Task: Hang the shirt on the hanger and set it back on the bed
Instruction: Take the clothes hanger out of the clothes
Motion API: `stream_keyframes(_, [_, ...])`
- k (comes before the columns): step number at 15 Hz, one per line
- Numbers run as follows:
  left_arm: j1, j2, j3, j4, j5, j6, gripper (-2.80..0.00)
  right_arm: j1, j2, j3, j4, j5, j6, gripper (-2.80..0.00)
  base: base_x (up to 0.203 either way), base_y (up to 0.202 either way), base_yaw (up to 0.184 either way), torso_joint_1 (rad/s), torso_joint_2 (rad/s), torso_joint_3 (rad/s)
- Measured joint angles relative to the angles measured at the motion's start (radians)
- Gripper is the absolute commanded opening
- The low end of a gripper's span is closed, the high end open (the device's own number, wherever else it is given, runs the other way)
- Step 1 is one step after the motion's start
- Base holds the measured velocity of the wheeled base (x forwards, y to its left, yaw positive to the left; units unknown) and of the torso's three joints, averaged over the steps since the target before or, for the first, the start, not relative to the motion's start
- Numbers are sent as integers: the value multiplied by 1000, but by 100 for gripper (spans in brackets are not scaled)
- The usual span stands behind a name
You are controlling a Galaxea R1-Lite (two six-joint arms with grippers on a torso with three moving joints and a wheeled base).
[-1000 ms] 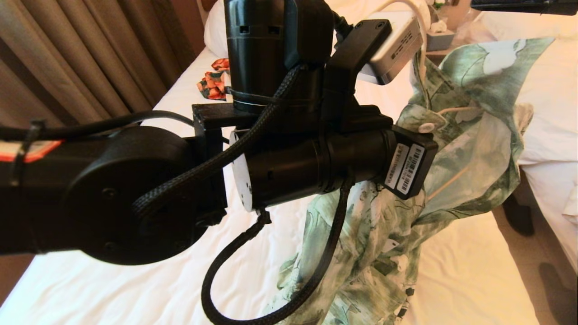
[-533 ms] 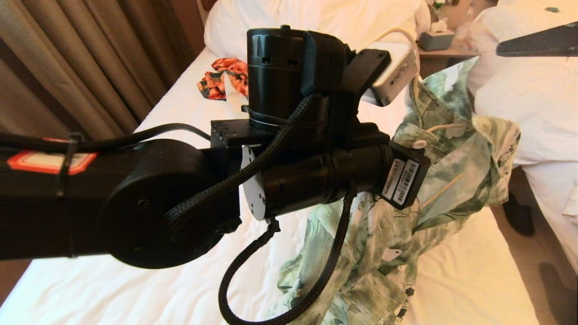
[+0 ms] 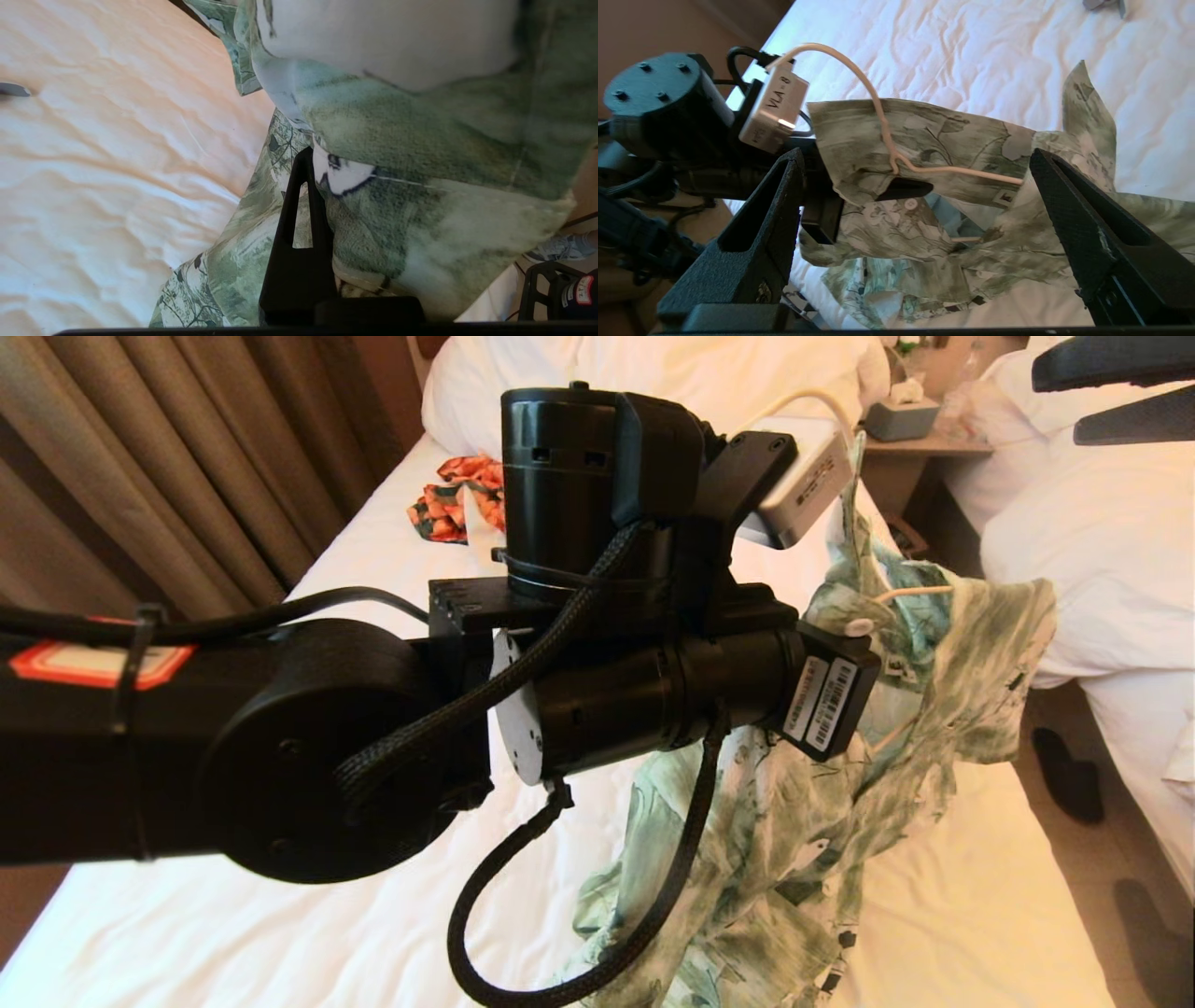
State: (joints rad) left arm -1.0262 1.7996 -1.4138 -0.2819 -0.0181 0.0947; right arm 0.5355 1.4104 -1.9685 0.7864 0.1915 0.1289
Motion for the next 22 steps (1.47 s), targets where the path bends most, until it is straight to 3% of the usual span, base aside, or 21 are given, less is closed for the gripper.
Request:
stream_keyframes(8, [-2, -11, 4, -2, 0, -6, -280, -7, 5, 35, 1, -6, -189, 0, 0, 0, 0, 0, 0, 0])
stream_keyframes(15, [-3, -14, 4, -15, -1, -6, -280, 0, 36, 34, -129, -19, -196, 0, 0, 0, 0, 0, 0, 0])
stream_keyframes(20, [-3, -16, -2, -15, 1, -3, -280, 26, 68, 34, -139, -23, -195, 0, 0, 0, 0, 0, 0, 0])
stream_keyframes(22, [-3, -20, -5, -15, 1, -3, -280, 43, 84, 34, -170, -57, -195, 0, 0, 0, 0, 0, 0, 0])
